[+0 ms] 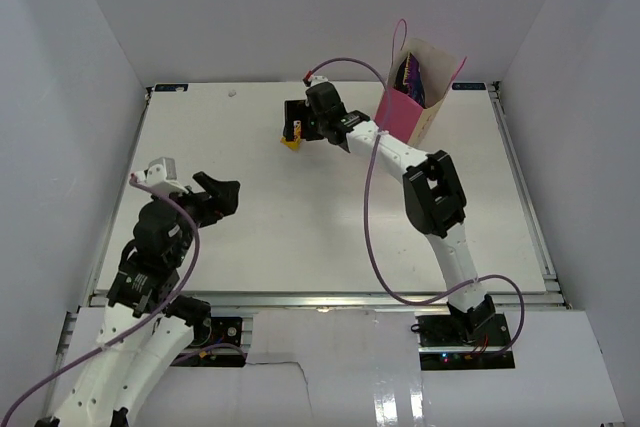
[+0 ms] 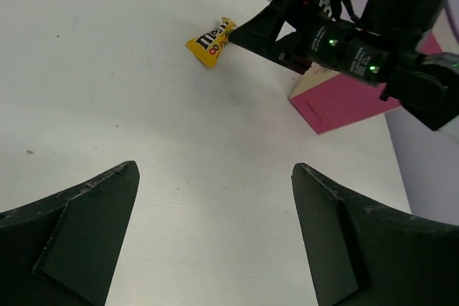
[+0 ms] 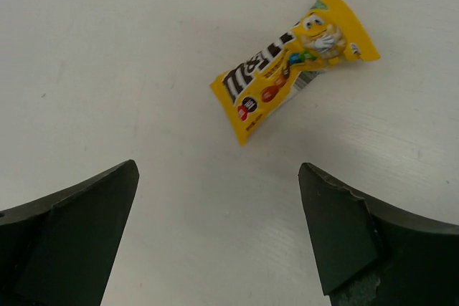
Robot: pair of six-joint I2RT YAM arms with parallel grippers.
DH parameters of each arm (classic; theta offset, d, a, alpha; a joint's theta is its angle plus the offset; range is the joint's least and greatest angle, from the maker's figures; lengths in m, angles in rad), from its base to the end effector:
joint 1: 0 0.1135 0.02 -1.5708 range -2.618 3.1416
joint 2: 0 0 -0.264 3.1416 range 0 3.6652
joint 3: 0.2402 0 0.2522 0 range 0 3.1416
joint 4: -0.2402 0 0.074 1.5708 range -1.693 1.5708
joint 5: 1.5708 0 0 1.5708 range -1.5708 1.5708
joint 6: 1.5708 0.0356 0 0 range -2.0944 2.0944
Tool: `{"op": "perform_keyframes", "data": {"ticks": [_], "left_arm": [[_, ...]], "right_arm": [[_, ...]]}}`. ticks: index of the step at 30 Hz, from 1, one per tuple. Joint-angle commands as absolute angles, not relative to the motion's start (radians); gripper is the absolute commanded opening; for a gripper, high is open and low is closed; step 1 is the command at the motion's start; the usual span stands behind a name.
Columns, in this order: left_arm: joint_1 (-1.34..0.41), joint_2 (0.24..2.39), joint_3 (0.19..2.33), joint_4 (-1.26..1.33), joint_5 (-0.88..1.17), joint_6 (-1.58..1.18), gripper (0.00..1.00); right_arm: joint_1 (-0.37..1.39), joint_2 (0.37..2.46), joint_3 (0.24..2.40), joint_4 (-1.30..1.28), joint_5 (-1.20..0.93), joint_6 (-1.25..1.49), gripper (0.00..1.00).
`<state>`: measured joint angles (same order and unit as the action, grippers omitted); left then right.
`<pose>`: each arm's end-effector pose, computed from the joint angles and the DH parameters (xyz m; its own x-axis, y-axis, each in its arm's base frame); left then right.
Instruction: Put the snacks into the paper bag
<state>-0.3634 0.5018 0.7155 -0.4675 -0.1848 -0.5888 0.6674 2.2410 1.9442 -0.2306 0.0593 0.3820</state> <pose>0.1152 -0.0368 0.3237 -0.2969 -0.4711 -0.8306 0.0220 0.8662 -0.4992 0.4179 0.3267 0.2510 -0.5821 0.0150 -0.8130 -0.3886 0.8731 0.2944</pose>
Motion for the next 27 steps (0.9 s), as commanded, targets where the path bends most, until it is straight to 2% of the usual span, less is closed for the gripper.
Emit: {"op": "perform_keyframes", "data": {"ticks": [1,8,14,17,18,21,22,25,27], "left_arm": [[-0.364,0.430,0.695,-0.597,-0.245,-0.712,0.98],[-0.364,0.417,0.695,-0.667,-0.249,-0.758,0.98],[-0.364,0.445,0.699,-0.667,-0.250,-0.768,0.98],[-0.364,0.453,0.703,-0.666,-0.256,-0.769,0.98],[-0.364,0.453,0.704,-0.664,-0.258,-0.767,0.98],[-0.364,0.453,0.698,-0.654,-0.261,-0.762,0.98],[-0.364,0.451,0.695,-0.647,-0.261,-0.759,0.98],[-0.364,0.453,0.689,-0.614,-0.261,-0.744,0.98],[-0.364,0.453,0.680,-0.585,-0.258,-0.726,0.98]], "right_arm": [[0.663,2.307,2.093,-0.170,0.238,0.508,0.98],[0.661,2.512,2.190,-0.045,0.252,0.571,0.81],[0.666,2.583,2.200,0.049,0.262,0.604,0.68],[0.663,2.585,2.175,0.052,0.253,0.595,0.58],[0.657,2.580,2.163,0.055,0.242,0.595,0.47],[0.652,2.539,2.116,0.071,0.209,0.549,0.23],[0.649,2.504,2.105,0.075,0.189,0.528,0.09],[0.646,2.392,2.030,0.110,0.037,0.398,0.08],[0.643,2.264,1.924,0.156,-0.153,0.286,0.08]]}}
